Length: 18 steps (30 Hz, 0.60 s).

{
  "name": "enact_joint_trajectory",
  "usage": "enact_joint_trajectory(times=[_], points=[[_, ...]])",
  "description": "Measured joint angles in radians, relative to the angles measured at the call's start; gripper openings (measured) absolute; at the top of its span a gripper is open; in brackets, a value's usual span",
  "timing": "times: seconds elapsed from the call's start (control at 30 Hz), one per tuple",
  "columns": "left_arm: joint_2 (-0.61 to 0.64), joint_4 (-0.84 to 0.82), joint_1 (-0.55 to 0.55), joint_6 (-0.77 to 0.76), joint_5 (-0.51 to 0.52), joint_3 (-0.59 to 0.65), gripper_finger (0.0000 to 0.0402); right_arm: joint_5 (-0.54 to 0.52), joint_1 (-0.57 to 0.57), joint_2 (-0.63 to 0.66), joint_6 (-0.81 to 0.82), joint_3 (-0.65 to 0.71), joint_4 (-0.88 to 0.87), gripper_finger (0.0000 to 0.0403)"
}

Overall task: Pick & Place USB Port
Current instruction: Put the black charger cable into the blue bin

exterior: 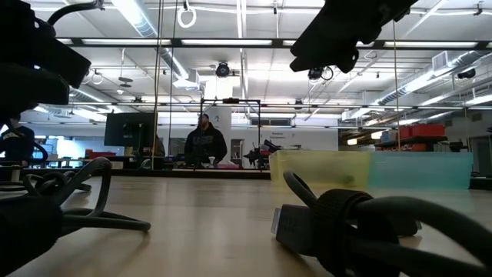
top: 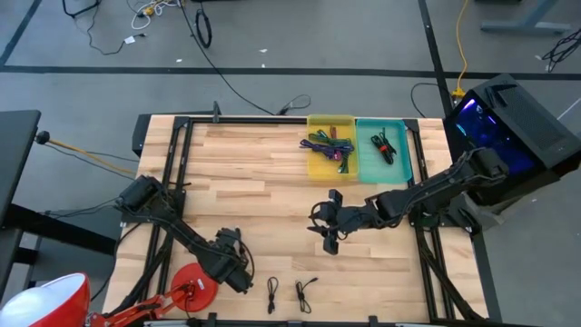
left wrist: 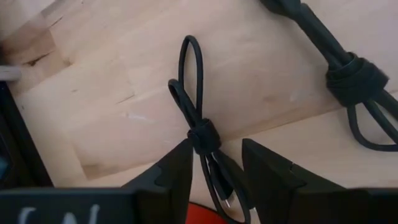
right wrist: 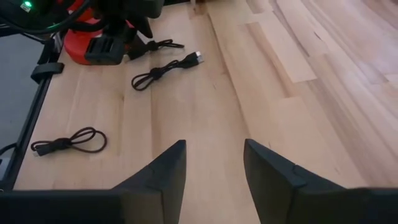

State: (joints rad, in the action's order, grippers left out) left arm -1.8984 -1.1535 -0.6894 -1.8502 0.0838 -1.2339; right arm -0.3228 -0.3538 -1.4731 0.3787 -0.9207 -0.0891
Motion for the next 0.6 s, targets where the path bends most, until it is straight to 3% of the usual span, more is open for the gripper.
enact_joint_trajectory(times=[0.3, 0.6], points=[[0.0, 0.032, -0.005, -0.049, 0.032, 0.006, 0.0162, 0.001, 0.0, 0.0, -0.012, 0.0, -0.001, 0.0162], [0.007, 0.13, -0.033, -0.132, -0.022, 0.13, 0.0156, 0.001, 0.0, 0.0, -0.021, 0.0, -0.001, 0.0162]])
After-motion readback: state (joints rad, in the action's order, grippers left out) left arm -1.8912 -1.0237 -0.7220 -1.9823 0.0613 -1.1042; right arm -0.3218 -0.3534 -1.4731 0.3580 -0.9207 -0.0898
